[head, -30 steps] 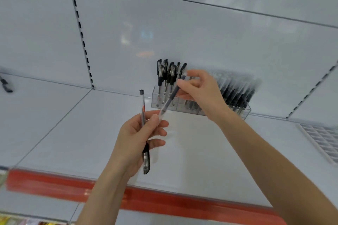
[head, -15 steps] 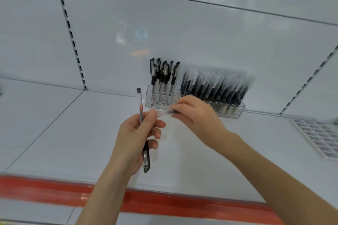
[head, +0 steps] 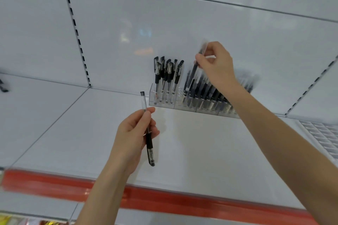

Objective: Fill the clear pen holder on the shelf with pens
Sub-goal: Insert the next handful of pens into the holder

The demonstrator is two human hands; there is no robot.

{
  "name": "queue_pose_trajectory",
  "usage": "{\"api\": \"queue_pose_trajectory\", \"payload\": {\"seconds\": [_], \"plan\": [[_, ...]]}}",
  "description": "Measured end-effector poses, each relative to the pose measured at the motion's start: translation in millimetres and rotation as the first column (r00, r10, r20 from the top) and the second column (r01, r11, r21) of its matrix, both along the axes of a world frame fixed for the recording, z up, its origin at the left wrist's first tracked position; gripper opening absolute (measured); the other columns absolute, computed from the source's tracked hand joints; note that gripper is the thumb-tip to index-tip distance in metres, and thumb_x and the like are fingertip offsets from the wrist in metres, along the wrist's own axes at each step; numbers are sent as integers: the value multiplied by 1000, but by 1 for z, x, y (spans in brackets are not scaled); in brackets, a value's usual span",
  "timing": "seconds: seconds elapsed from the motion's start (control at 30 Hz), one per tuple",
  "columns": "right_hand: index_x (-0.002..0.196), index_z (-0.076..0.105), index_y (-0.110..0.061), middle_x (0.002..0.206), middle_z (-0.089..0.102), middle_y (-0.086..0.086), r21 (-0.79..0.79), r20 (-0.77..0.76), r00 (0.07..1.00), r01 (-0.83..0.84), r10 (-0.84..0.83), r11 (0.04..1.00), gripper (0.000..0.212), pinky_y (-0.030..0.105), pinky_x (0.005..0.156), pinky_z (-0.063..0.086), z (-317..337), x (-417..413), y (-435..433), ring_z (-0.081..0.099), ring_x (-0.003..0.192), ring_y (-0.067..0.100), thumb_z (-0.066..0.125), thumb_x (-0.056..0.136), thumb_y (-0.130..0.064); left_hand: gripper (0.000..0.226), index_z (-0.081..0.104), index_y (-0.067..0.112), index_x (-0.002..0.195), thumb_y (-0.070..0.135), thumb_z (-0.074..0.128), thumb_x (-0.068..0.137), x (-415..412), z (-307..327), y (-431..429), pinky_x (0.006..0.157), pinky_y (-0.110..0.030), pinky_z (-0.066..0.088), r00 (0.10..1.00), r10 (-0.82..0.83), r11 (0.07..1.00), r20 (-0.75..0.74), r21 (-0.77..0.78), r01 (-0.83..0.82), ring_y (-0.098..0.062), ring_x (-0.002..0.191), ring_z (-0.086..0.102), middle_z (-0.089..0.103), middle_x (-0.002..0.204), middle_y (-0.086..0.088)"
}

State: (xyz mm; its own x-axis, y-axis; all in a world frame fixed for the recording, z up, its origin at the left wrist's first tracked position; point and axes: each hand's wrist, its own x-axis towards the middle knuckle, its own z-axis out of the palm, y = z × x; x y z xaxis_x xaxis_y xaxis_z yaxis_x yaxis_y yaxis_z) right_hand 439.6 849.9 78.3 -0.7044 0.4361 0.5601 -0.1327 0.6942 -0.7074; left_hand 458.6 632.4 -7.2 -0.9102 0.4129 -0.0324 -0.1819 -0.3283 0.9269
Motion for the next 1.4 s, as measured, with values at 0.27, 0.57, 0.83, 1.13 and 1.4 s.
{"api": "queue_pose_trajectory", "payload": {"seconds": [0.27, 0.57, 0.83, 1.13, 1.4], "plan": [[125, 46, -18, 79, 57, -2, 131, 52, 999, 3, -9, 991, 35, 8, 68, 42, -13, -2, 5, 54, 73, 6, 50, 90, -14, 23, 59, 21, 108, 9, 47, 93, -3, 0, -3, 76, -23, 54, 998, 29, 999, -49, 30, -27, -12, 74, 69, 74, 79, -2], [95, 68, -4, 99, 66, 10, 454, 169, 983, -8, -77, 891, 19, 21, 85, 36, -16, -8, 10, 54, 95, 17, 53, 90, -15, 53, 42, 28, 127, -4, 55, 86, -2, 5, -2, 68, -34, 60, 995, 98, 987, 16, 126, -99, -15, 67, 69, 58, 82, -8], [110, 64, -9, 109, 64, 2, 374, 68, 995, 48, -78, 926, 24, 14, 92, 34, -15, 21, -6, 56, 105, 14, 52, 92, -19, 28, 46, 20, 109, 3, 55, 88, -7, 5, -3, 64, -28, 59, 976, 202, 947, 84, 239, -216, -19, 70, 71, 70, 69, -6], [89, 64, -14, 72, 71, 0, -509, 100, 911, -299, 400, 807, 12, 21, 67, 55, -45, 79, -56, 69, 72, 15, 65, 78, -10, 18, 41, 16, 93, 5, 55, 90, -8, 7, 6, 71, -28, 59, 955, 267, 915, 129, 277, -293, -17, 69, 71, 65, 88, -17], [99, 57, -9, 85, 67, 6, -479, -109, 991, -116, 73, 870, 15, 21, 70, 57, -8, 40, -21, 70, 76, 16, 62, 85, -8, 66, 50, 18, 129, 61, 41, 79, -14, -28, -11, 103, -29, 31, 722, -263, 645, -640, -673, -362, -19, 125, 46, 53, 132, -1]]}}
